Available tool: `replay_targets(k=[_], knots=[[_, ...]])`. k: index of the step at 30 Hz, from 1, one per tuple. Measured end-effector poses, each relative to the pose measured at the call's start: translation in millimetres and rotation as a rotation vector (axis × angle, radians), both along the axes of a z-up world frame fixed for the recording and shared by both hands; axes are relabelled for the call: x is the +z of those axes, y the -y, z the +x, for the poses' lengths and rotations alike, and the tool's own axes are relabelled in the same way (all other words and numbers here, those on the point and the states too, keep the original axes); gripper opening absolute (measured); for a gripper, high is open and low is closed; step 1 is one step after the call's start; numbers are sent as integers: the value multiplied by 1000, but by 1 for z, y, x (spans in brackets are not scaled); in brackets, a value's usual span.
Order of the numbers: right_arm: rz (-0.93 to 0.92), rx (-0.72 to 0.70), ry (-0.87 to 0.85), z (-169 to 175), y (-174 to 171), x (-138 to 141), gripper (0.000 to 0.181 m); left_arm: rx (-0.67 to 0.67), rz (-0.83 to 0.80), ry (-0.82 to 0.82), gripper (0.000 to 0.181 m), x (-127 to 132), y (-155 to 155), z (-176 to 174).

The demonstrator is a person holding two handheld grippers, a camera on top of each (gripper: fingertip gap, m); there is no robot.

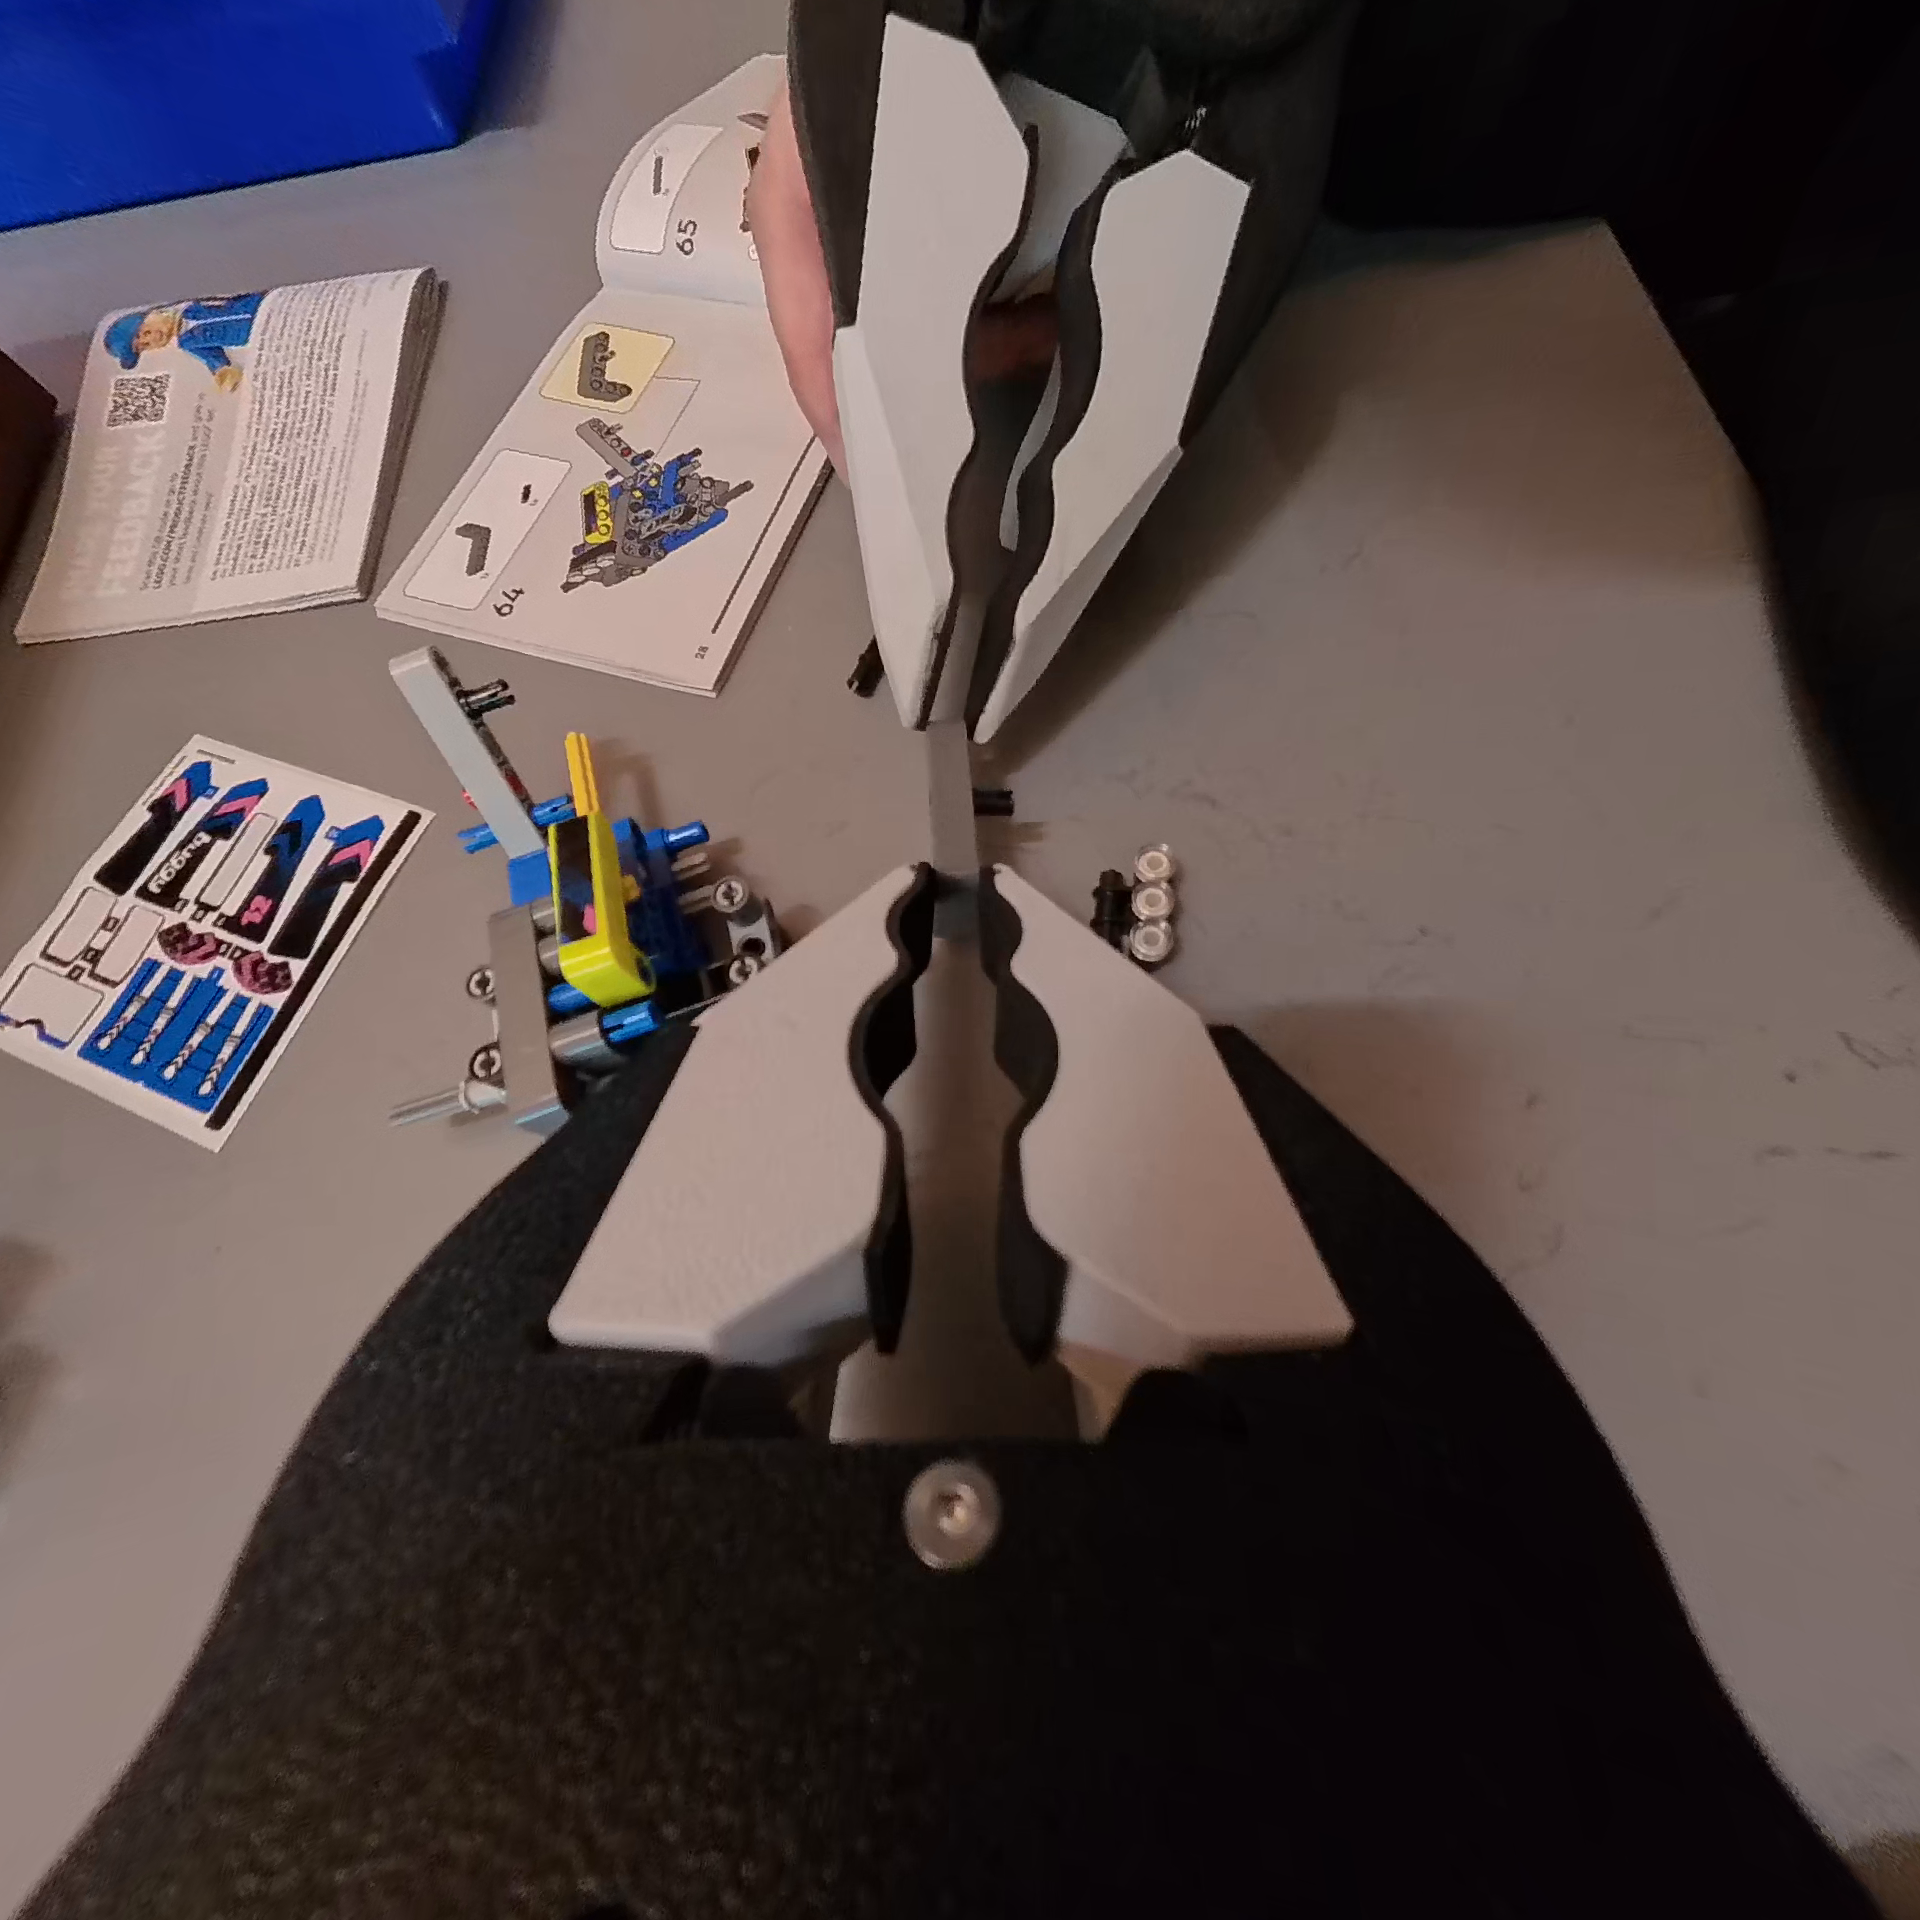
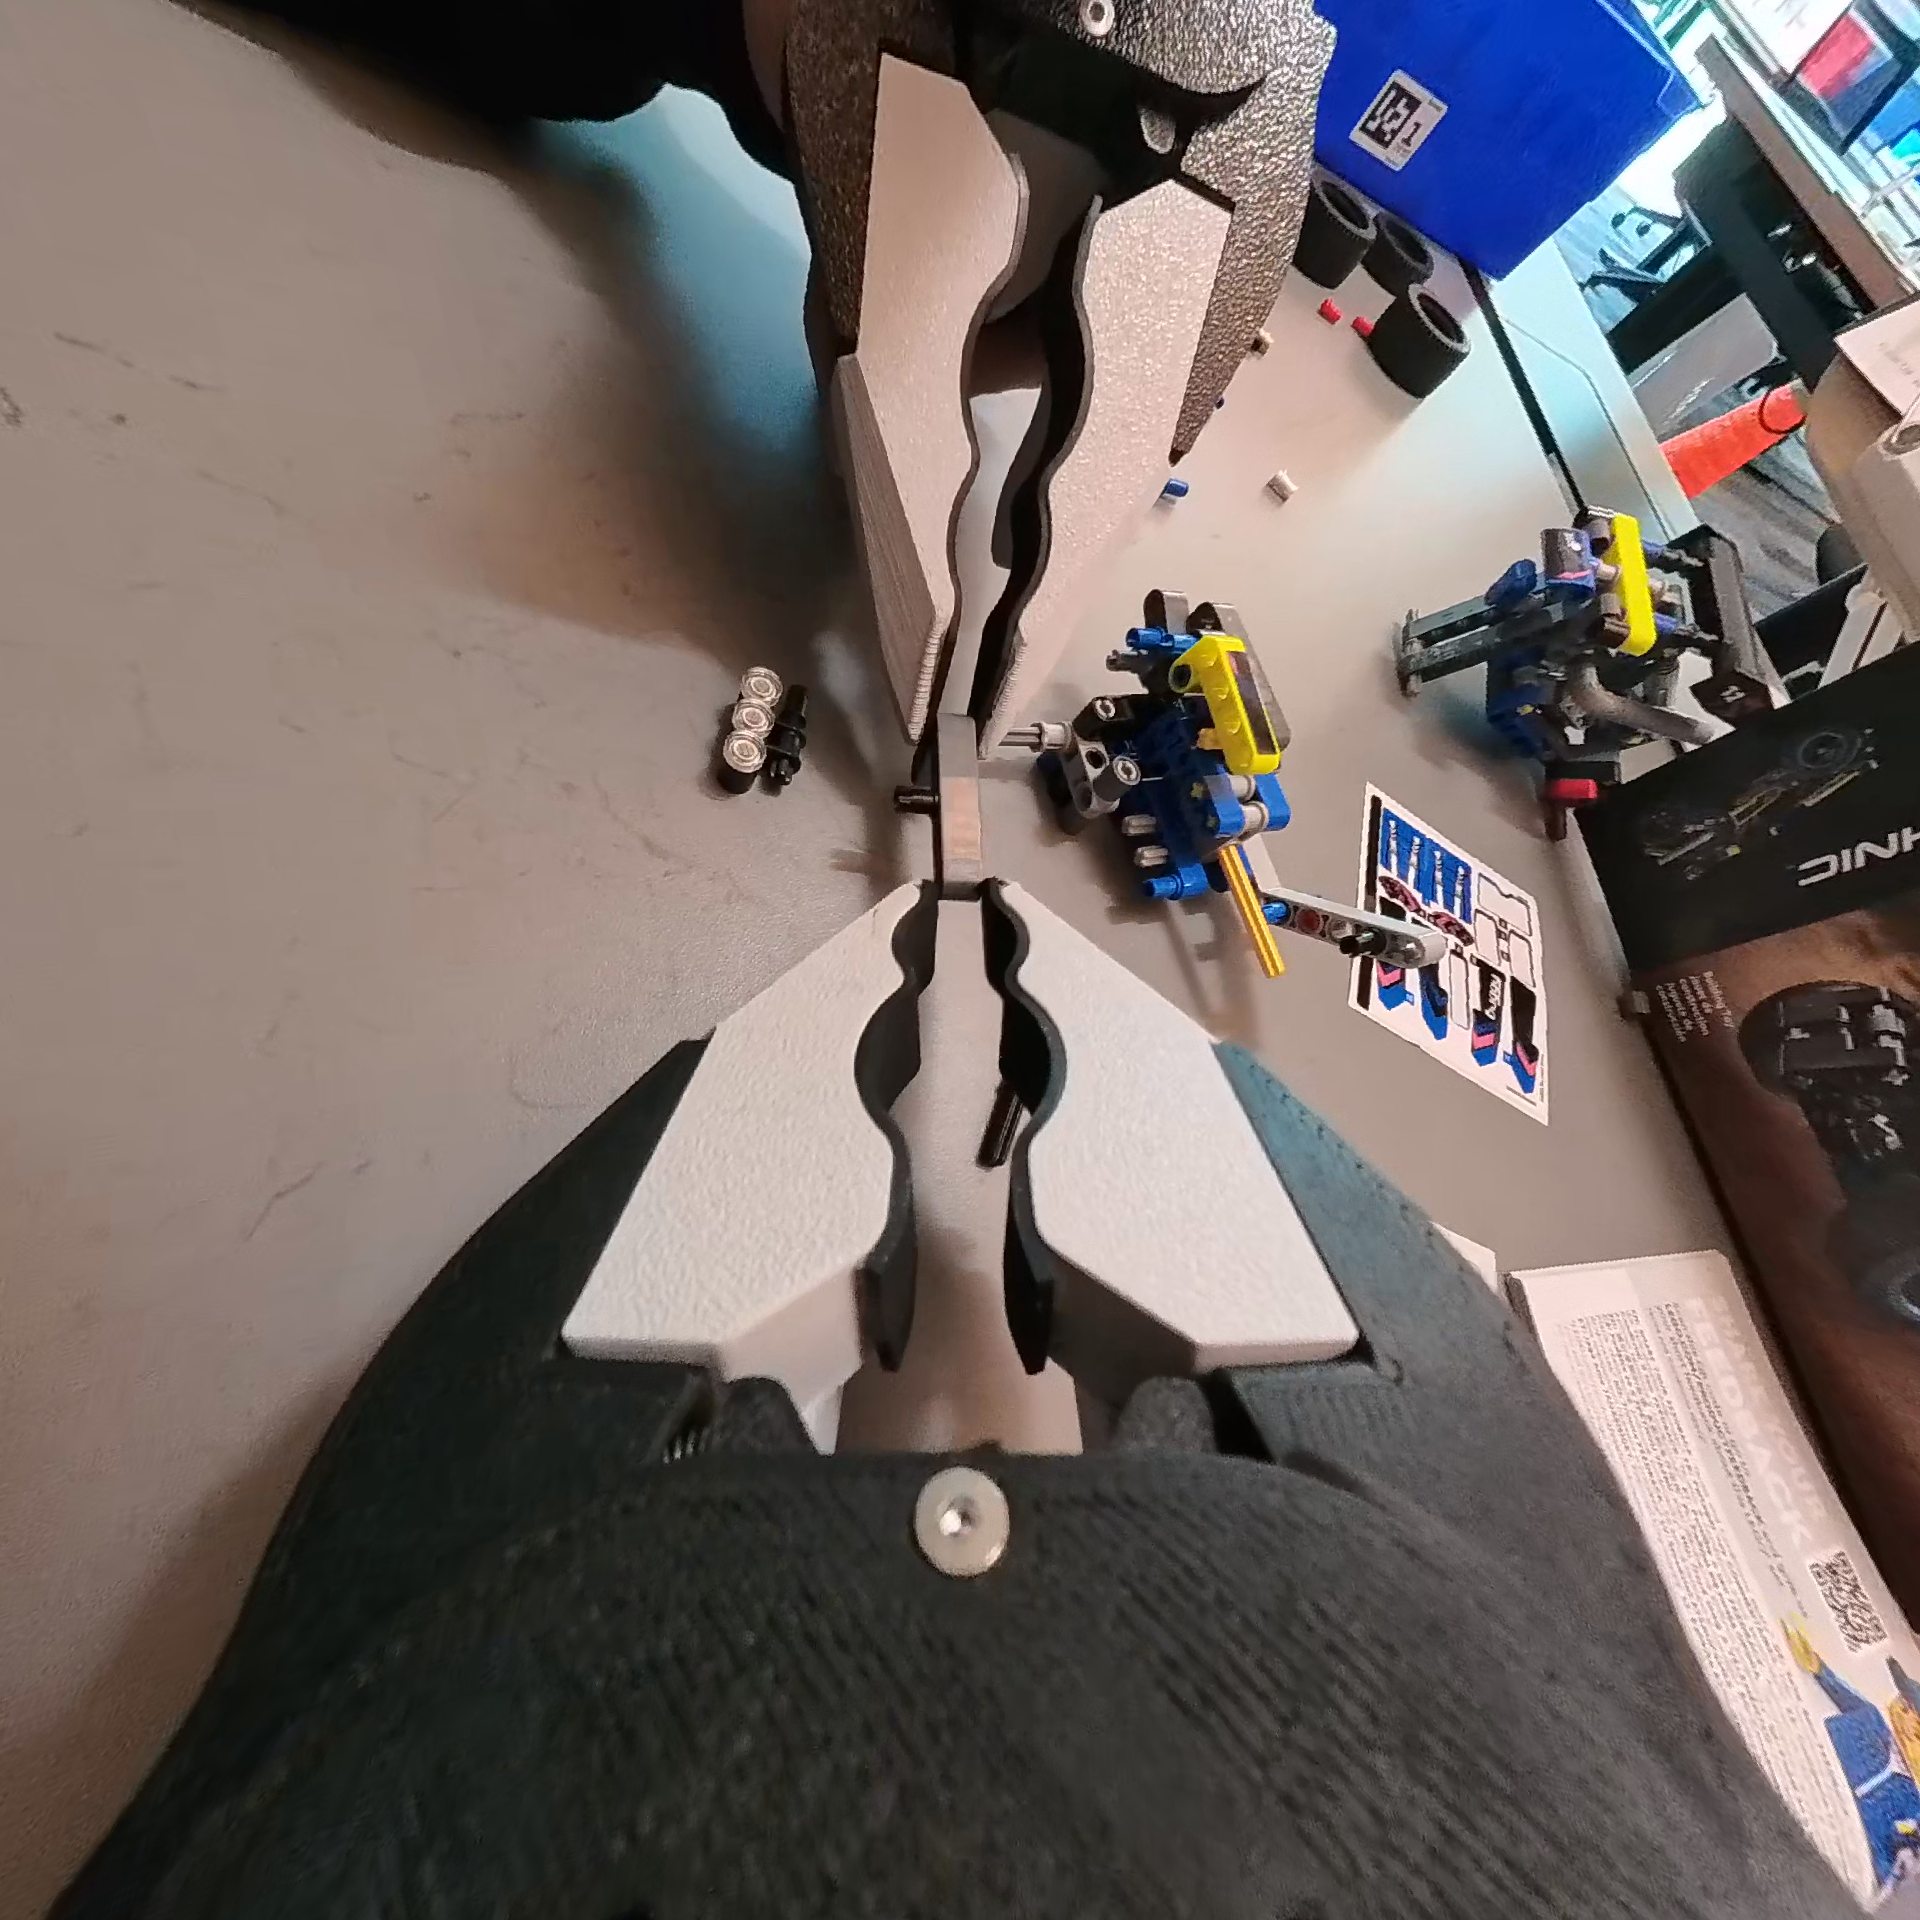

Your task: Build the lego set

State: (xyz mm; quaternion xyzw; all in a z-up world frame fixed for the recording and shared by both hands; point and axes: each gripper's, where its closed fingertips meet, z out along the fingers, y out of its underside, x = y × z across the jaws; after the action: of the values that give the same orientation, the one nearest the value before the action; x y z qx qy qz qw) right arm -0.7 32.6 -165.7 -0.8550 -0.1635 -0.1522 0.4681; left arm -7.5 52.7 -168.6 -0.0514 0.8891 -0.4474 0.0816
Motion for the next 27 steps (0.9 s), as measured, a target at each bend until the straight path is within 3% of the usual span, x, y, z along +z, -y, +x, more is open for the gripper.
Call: replay_targets(k=[27], knots=[[-36, 4, 5, 0, 1, -6, 7, -4, 9, -9, 5, -2, 0, -1]])
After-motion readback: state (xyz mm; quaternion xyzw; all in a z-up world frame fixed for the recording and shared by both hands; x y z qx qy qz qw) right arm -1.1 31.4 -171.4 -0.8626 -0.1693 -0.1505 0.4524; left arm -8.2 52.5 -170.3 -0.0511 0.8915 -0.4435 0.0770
